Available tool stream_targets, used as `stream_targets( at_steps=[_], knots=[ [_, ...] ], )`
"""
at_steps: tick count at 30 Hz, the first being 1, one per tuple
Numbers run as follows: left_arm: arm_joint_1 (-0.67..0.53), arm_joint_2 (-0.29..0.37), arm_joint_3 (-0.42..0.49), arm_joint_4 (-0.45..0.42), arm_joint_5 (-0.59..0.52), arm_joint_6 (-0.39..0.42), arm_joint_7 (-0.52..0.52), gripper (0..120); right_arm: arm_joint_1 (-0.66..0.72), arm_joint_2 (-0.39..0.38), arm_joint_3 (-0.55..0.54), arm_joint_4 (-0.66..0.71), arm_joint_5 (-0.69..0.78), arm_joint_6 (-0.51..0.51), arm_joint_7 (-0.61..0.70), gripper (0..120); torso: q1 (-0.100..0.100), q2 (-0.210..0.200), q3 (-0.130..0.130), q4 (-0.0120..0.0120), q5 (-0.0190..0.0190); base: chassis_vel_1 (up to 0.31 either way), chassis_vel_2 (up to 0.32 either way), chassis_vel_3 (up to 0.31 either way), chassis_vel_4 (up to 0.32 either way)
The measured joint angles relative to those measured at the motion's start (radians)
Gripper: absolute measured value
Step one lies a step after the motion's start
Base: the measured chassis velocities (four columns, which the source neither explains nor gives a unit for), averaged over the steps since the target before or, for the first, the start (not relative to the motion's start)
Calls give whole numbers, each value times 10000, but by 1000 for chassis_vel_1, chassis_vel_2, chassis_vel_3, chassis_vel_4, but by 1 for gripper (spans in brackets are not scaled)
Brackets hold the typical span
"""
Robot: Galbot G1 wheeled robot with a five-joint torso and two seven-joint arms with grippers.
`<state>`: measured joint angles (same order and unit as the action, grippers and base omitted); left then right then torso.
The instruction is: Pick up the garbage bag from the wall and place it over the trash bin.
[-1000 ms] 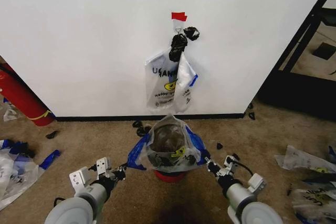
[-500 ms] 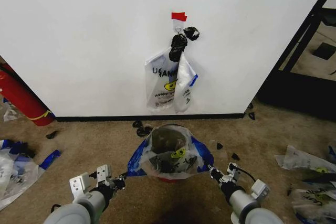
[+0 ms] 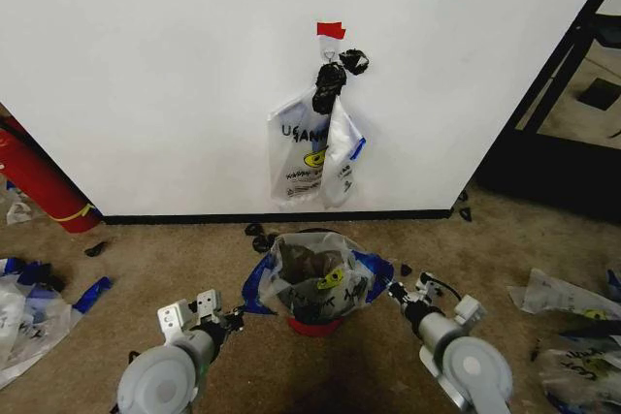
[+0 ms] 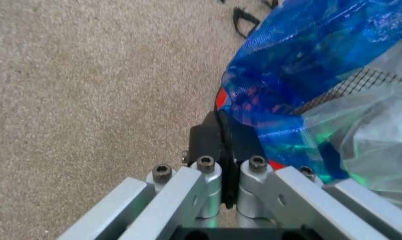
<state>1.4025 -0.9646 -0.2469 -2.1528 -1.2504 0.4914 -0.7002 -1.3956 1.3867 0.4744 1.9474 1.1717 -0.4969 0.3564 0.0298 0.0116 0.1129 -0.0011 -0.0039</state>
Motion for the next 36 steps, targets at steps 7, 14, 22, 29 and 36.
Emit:
stream_targets(
  at_steps=[7,14,22,29,36],
  knots=[
    [-575,27,724,491,503,-147,267,0,330,239,-2,-795,-399,197,-331,0,0,0,0,-1,0,0,0,0,0],
    [-1023,24,998,951,1880,-1099,1148,0,626,239,38,-1115,-477,447,-862,0,0,0,0,-1,-1,0,0,0,0],
    [-228,-82,930,473,2548,-964,1498,3,413,55,-165,-1189,-1018,673,-1234,0,0,0,-1,0,-1,0,0,0,0],
    [828,-117,62,-736,3319,-1034,1691,27,-417,-630,-175,-51,-1962,1098,-1625,25,0,0,-2,-1,-1,0,0,0,0],
    [2482,-789,-165,-1659,6012,-1757,1734,54,-1520,-1166,174,1298,-2696,1514,-1998,50,-1,0,-3,2,2,0,0,0,0]
  ],
)
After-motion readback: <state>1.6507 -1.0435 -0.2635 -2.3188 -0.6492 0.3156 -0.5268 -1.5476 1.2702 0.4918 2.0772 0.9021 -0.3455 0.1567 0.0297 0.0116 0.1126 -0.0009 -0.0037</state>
